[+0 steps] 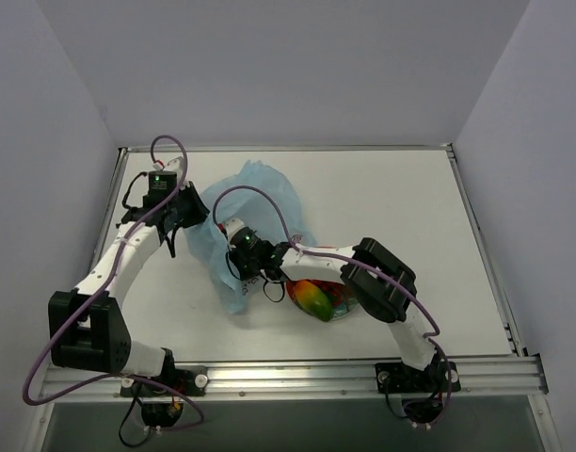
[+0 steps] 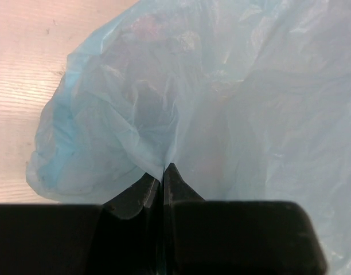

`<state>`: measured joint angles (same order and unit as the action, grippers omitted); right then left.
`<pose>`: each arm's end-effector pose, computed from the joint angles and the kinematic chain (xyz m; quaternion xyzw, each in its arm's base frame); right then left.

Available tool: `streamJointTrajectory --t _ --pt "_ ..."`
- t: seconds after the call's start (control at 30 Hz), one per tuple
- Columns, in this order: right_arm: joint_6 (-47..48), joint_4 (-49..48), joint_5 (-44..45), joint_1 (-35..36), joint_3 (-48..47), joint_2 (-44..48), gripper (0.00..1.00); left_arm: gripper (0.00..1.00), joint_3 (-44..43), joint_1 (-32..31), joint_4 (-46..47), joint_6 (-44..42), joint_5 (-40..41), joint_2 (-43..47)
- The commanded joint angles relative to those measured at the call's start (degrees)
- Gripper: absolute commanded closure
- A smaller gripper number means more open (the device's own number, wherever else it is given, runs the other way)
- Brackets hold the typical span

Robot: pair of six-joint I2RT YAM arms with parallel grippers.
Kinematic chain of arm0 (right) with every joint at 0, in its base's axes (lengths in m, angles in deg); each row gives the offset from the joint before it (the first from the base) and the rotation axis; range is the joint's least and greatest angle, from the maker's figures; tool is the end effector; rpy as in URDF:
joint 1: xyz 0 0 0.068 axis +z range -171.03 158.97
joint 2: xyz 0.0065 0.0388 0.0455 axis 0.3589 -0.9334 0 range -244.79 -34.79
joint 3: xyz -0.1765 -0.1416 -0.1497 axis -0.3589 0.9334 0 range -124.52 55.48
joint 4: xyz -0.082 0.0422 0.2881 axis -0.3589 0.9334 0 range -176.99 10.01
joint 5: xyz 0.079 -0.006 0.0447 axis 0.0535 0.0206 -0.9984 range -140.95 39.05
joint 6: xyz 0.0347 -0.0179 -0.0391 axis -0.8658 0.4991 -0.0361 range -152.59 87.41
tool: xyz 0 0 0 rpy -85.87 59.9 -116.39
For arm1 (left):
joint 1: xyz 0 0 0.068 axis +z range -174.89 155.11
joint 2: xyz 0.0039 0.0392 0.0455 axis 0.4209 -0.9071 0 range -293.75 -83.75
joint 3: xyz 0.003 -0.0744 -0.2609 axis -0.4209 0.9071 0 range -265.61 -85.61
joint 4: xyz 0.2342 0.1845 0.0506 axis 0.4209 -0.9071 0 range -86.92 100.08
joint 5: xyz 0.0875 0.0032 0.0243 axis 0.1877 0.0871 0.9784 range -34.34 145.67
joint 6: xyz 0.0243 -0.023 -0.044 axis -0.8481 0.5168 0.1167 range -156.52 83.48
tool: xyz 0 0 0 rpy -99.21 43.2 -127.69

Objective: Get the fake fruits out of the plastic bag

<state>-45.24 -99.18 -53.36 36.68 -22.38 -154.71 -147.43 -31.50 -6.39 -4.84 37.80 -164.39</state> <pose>0.2669 0.4252 0.1368 -0.3413 0.7952 0.3035 0.3989 0.3555 -0.0528 0.2728 -0.1208 0.8720 -0.2792 0.3836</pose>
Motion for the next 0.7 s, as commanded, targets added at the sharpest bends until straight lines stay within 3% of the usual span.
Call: streamJointTrajectory --t 0.0,0.67 --pt "-1.4 -0.2 4.4 -0.5 -2.2 -1.0 0.25 0.98 -2.7 -0.5 -3.3 -4.3 4.0 2.9" --pt "-2.2 -3.1 14.2 -0.5 0.1 2.7 0.18 0.98 -3.1 -6.2 -5.2 -9.1 8.4 9.4"
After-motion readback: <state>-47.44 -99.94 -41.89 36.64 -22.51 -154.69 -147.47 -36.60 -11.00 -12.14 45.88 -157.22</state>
